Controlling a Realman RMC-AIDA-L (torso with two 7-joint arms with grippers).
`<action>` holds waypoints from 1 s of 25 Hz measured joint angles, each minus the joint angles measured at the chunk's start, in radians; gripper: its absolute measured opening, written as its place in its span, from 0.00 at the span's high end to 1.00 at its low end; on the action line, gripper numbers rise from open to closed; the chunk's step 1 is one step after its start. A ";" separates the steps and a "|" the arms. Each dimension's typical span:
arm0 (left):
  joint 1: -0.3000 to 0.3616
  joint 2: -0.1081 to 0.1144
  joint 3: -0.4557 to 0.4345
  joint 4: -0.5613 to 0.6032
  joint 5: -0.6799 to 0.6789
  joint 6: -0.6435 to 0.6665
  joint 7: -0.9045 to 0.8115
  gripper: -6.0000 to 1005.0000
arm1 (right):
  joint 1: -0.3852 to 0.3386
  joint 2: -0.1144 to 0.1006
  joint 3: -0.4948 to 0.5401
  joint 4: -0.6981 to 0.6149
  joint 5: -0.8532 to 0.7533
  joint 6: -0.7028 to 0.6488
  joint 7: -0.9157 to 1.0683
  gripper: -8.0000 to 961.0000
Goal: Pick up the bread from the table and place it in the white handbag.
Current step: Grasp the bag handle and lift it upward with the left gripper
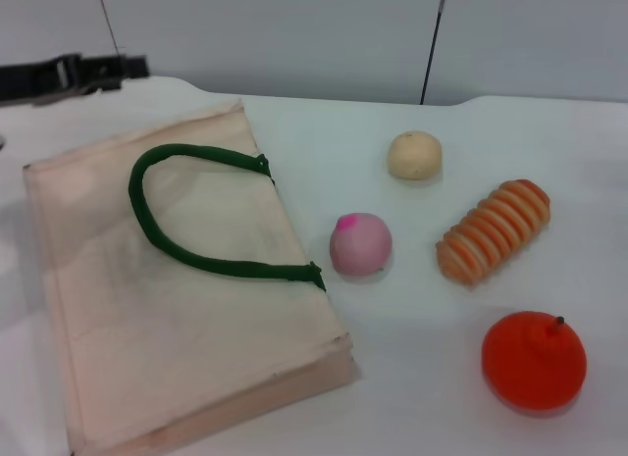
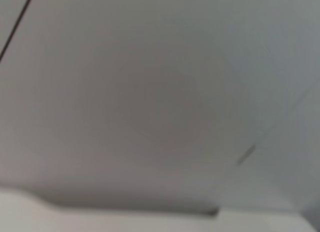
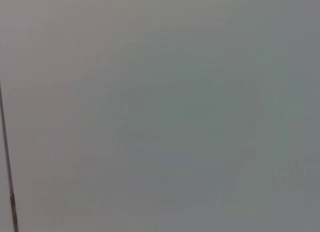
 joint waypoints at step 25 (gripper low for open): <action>-0.050 0.003 0.001 0.028 0.371 -0.096 -0.141 0.31 | 0.005 -0.002 0.000 0.003 0.002 0.001 0.000 0.09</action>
